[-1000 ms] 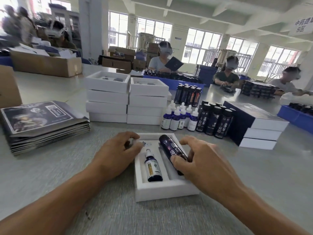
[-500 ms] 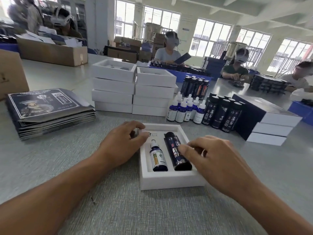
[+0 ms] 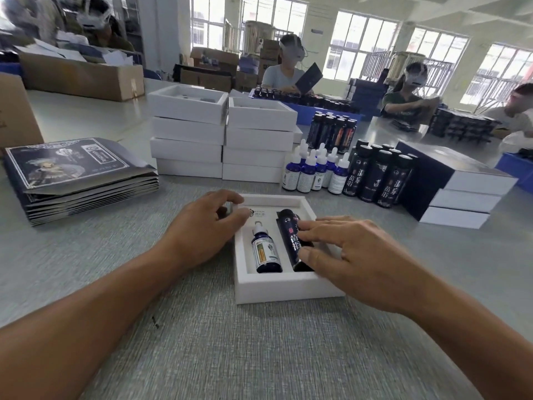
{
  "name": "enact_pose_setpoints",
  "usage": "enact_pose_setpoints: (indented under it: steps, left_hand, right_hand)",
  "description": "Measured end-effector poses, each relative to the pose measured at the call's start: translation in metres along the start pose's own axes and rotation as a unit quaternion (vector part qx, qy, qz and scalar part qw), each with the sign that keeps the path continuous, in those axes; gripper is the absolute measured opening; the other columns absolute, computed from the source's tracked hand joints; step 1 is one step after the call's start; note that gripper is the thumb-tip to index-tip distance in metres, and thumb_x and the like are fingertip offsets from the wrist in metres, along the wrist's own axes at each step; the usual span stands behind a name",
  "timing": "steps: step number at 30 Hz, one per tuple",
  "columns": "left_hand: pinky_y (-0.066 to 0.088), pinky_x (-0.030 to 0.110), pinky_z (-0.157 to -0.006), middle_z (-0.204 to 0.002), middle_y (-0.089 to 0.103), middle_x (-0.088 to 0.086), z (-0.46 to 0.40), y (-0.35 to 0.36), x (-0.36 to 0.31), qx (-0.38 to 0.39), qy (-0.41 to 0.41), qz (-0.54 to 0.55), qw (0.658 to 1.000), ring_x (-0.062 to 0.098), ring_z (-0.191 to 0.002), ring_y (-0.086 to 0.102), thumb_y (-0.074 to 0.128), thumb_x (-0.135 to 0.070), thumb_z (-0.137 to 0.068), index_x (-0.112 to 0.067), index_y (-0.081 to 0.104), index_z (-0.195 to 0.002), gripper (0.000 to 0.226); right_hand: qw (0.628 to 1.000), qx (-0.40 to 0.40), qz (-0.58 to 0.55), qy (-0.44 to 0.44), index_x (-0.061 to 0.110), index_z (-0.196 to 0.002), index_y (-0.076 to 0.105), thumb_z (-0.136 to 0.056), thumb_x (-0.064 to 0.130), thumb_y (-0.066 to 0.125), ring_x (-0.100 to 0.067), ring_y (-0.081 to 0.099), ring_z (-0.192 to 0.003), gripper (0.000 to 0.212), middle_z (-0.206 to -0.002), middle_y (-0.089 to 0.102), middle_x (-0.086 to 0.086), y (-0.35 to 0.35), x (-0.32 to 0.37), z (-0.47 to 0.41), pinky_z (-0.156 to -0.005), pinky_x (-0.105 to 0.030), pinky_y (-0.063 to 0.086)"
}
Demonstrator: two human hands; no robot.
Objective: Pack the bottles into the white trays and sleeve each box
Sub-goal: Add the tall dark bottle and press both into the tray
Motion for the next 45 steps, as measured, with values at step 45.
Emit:
enact_pose_setpoints:
  steps: [45]
  left_hand:
    - [0.035, 0.025, -0.089, -0.146, 0.049, -0.010, 0.006, -0.002, -0.008, 0.002, 0.002, -0.030, 1.000, 0.002, -0.109, 0.048, 0.053, -0.047, -0.097, -0.037, 0.053, -0.137, 0.041]
  right_hand:
    - [0.975, 0.121, -0.166, 0.082, 0.044, -0.151, 0.025, -0.060, 0.080, 0.074, 0.007, 0.057, -0.114, 0.110, -0.133, 0.055, 0.029, -0.003, -0.029, 0.024, -0.107, -0.030, 0.044]
Point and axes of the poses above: each hand's wrist, its own z-axis away from the middle knuckle, its own y-axis out of the palm, x = y × z, the point moved 4 cm from there along -z, towards the middle knuckle
